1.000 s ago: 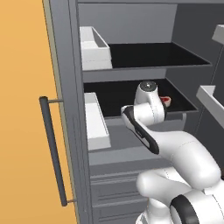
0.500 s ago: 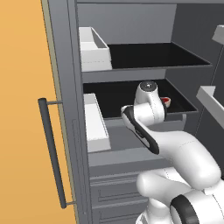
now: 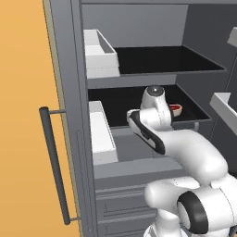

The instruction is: Place the steak on the counter behind the older steak on the same shelf of the fridge to maintain FIFO order. Close the fridge door when finished.

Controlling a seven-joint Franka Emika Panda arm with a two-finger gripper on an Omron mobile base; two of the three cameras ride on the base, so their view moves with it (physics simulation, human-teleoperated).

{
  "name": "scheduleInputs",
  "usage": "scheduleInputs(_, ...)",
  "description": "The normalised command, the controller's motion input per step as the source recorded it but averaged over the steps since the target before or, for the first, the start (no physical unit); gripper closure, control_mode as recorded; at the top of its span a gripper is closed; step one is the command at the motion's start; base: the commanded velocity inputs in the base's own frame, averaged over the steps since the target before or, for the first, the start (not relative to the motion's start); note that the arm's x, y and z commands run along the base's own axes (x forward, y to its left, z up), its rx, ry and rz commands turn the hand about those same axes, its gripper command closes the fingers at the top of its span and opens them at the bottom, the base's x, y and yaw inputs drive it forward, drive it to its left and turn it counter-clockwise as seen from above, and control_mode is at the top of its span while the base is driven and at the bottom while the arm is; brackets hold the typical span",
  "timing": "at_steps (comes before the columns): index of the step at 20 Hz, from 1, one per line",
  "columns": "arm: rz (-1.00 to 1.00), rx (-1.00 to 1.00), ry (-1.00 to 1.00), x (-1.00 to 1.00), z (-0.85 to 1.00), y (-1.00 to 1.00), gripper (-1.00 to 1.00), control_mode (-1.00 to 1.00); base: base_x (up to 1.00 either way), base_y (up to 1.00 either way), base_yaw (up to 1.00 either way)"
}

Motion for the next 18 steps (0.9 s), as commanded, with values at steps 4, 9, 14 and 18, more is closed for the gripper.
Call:
scheduleInputs(4, 0.0, 0.04, 0.03, 1.0, 0.0, 0.0, 1.0, -1.0, 0.0, 0.0, 0.0)
scheduleInputs(9, 0.0, 0.0, 0.06, 0.7, -0.03, -0.04, 1.0, -1.0, 0.0, 0.0, 0.0)
scheduleInputs(14, 0.0, 0.0, 0.0, 0.61, -0.05, -0.03, 1.0, -1.0, 0.0, 0.0, 0.0)
scheduleInputs(18, 0.0, 0.0, 0.0, 0.52, -0.09, -0.08, 1.0, -1.0, 0.0, 0.0, 0.0)
